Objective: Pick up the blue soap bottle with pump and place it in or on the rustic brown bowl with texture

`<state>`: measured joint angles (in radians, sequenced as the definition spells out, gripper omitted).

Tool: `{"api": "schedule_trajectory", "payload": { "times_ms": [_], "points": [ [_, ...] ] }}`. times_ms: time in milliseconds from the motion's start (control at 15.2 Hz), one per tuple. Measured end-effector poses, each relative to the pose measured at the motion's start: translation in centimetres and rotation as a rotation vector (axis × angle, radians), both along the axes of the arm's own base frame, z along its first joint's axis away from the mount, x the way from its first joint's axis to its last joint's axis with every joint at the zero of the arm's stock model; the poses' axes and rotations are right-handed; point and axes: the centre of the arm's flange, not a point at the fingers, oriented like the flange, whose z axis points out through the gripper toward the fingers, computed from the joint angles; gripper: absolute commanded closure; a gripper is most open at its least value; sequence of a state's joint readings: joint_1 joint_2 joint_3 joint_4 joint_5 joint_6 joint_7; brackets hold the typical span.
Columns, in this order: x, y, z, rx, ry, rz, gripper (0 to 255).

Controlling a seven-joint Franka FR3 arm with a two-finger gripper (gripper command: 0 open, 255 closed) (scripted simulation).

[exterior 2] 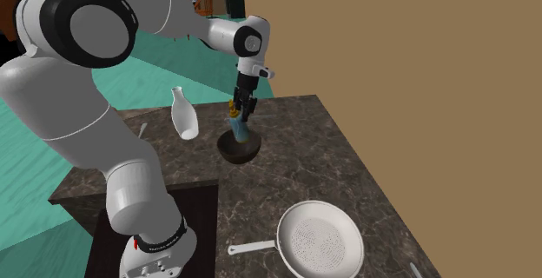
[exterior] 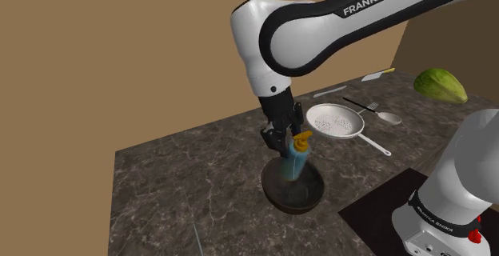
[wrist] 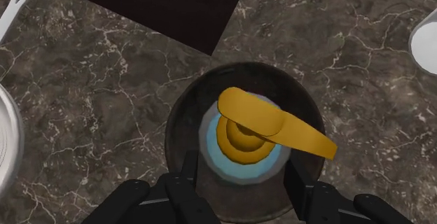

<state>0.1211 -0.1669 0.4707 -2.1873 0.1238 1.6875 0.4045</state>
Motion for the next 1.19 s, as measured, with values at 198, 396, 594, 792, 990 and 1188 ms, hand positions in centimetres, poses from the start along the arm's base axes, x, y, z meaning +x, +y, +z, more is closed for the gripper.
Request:
{"api": "schedule_trajectory", "payload": {
  "times_ms": [198,396,594,792,990,1188],
  "points": [
    [0.0,0.0,-0.1,0.0,0.0,0.0,255],
    [0.0,0.0,-0.1,0.0,0.0,0.0,0],
    [0.0,0.0,-0.1,0.0,0.0,0.0,0],
    [0.1,0.2,0.6,0.001,-0.001,0.0,0],
    [1.2,0.4,3.4,0.001,-0.001,0.0,0],
    [1.5,0.7,4.5,0.0,-0.001,0.0,0]
  ]
}}
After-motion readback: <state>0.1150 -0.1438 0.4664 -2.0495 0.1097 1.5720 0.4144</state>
